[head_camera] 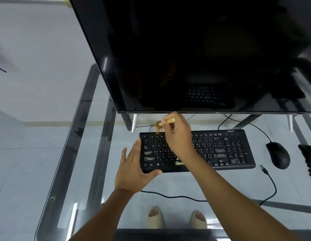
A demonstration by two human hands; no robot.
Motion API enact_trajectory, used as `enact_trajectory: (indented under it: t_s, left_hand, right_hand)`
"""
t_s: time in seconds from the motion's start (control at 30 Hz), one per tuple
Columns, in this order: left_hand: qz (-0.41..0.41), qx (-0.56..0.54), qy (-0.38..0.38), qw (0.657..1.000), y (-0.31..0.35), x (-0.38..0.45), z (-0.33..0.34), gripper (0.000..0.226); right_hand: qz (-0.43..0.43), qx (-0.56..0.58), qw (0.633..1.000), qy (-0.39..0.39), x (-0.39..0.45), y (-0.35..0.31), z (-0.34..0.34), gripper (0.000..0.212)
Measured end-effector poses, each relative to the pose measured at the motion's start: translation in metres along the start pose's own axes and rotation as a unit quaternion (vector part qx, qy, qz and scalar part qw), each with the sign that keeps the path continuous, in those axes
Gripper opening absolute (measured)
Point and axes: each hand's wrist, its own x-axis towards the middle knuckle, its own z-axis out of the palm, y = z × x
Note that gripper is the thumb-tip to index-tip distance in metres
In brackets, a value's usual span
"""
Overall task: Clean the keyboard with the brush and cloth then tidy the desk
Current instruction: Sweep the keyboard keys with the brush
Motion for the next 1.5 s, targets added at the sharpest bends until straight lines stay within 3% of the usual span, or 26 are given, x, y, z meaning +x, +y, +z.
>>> enact_trajectory:
  t_s: [0.13,0.27,0.37,0.4,0.5,0.57,0.63,0.73,0.87,0.97,1.03,1.1,1.2,1.27,1.33,1.43,1.5]
  left_hand:
    - [-0.006,0.006,-0.001,1.000,-0.002,-0.001,0.000,0.118]
    - [0.002,-0.001,0.003,1.000,0.000,-0.001,0.000,0.117]
    - [-0.003,0.013,-0.001,1.000,-0.003,-0.001,0.000,0.118]
    - [-0.004,0.014,-0.003,1.000,-0.003,-0.001,0.000,0.117]
    - [0.000,0.010,-0.002,1.000,-0.001,-0.001,0.002,0.117]
    - [-0.002,0.010,-0.003,1.000,0.000,0.000,0.000,0.117]
    - [-0.004,0.011,-0.005,1.000,-0.001,0.000,0.000,0.117]
    - [0.003,0.013,-0.005,1.000,0.000,0.000,0.001,0.115]
    - [-0.003,0.013,-0.007,1.000,-0.001,0.000,0.000,0.116]
    - [0.004,0.009,-0.004,1.000,0.001,0.000,-0.001,0.114]
    - [0.004,0.003,-0.004,1.000,0.001,0.001,-0.002,0.114]
    - [0.003,0.005,-0.005,1.000,0.001,0.000,-0.002,0.114]
    - [0.004,0.006,-0.005,1.000,0.001,-0.002,-0.001,0.114]
    - [0.003,0.008,-0.003,1.000,0.000,-0.001,-0.001,0.114]
    - [0.002,0.011,-0.004,1.000,-0.001,-0.002,-0.001,0.114]
    - [0.000,0.007,-0.007,1.000,0.001,-0.002,-0.001,0.116]
    - [-0.001,0.010,-0.005,1.000,0.001,-0.002,-0.001,0.115]
  right_hand:
    - [0.029,0.003,0.991,-0.129,-0.003,-0.006,0.005,0.007]
    - [0.019,0.008,0.999,-0.025,0.008,-0.004,0.001,0.005]
    - [0.062,0.038,0.990,-0.117,0.002,-0.008,0.004,0.008]
    - [0.050,0.014,0.992,-0.113,0.001,-0.008,0.005,0.008]
    - [0.048,0.011,0.999,-0.014,0.010,-0.002,0.000,0.005]
    - [0.091,0.047,0.994,-0.046,0.015,-0.003,0.000,0.007]
    - [0.087,0.013,0.992,-0.093,0.016,-0.007,0.003,0.008]
    - [0.063,-0.004,0.997,-0.051,0.022,-0.008,0.004,0.006]
    - [0.064,-0.029,0.993,-0.090,0.027,-0.010,0.008,0.012]
    - [0.049,-0.045,0.996,-0.051,0.031,-0.012,0.004,0.014]
    - [0.077,-0.013,0.993,-0.092,0.033,-0.012,0.003,0.012]
    - [0.067,-0.068,0.985,-0.146,0.033,-0.011,0.002,0.011]
    - [0.046,-0.078,0.993,-0.082,0.036,-0.010,-0.008,0.008]
    - [0.065,-0.044,0.992,-0.104,0.036,-0.006,-0.015,0.008]
    - [0.063,-0.080,0.981,-0.163,0.032,-0.004,-0.020,0.008]
    - [0.026,-0.102,0.990,-0.095,0.032,-0.004,-0.027,0.007]
    - [0.060,-0.048,0.990,-0.119,0.033,-0.005,-0.031,0.008]
